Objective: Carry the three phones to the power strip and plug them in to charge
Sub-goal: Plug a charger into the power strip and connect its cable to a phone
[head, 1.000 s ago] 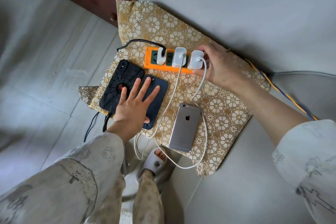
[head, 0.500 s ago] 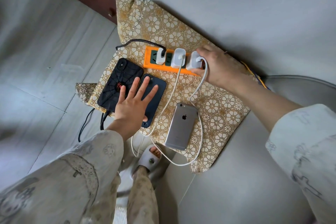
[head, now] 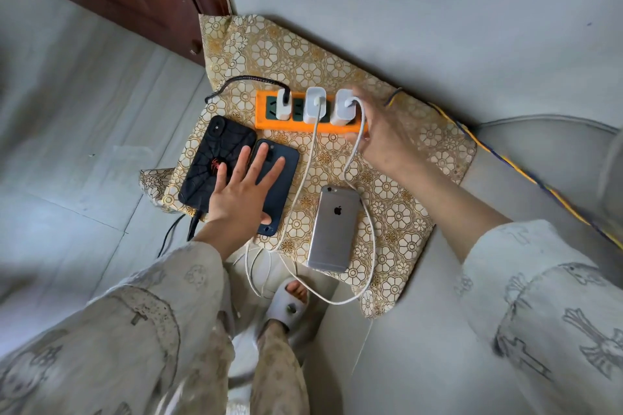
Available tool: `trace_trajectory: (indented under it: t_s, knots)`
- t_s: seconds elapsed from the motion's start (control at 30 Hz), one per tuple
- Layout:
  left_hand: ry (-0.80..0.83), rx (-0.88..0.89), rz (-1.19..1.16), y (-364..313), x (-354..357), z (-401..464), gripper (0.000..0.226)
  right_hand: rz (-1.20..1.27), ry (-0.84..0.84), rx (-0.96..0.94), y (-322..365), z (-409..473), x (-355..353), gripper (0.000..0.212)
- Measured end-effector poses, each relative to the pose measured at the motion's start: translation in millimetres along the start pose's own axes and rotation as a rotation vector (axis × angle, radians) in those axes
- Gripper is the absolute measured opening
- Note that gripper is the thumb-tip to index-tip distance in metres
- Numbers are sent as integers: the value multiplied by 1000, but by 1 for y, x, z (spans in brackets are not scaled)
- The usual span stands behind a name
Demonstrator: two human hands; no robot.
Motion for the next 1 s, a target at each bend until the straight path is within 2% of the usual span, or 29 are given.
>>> trace_trajectory:
  t_s: [0.07,0.13,0.2,0.23,0.3,0.37,0.43,0.5,0.53,0.6,0.67,0.73,0.77,0.87,1.0]
  knots:
    - [-15,5,-20,0,0,0,106,55,-60,61,-7,-26,12,64]
    - [-33,15,-37,-1,0,-1,105,60,-142,174,-18,-57,25,49]
    - [-51,40,-40,-2,-1,-3,101,74,-181,364,-32,-90,43,31]
    - [-60,61,-48,-2,0,-5,96,105,-168,470,-37,-107,53,26]
    - [-91,100,-132,-2,3,-13,81,187,-96,633,-41,-139,77,29]
    - [-169,86,-319,-1,4,-29,67,273,-27,702,-37,-165,99,31]
    - [-332,50,-467,1,5,-54,56,290,3,744,-30,-183,115,34]
    - [-455,37,-510,-3,15,-83,46,247,26,800,-25,-194,126,30]
    - [-450,38,-526,-7,24,-95,43,228,27,822,-22,-197,129,24]
    - [-335,62,-560,-16,46,-114,40,290,10,876,-14,-201,128,13]
    - [-163,71,-600,-25,68,-127,42,646,-15,970,-5,-203,125,6]
    - [-3,83,-623,-36,83,-137,50,1034,-7,1031,7,-207,118,10]
    - [50,108,-618,-42,85,-142,54,1142,10,1030,12,-209,112,11]
    - [158,203,-620,-58,76,-152,56,1320,-10,1019,29,-214,84,13]
    - [185,222,-688,-72,46,-161,37,1390,-72,966,43,-222,48,14]
Point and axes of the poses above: each hand's wrist, its own z-axis towards the middle knuckle, its own x-axis out of the palm, y = z × x, the point moved 4 cm from there along z, towards the middle knuckle, and after that the axes turned 9 degrees about -z, right-handed, at the moved point
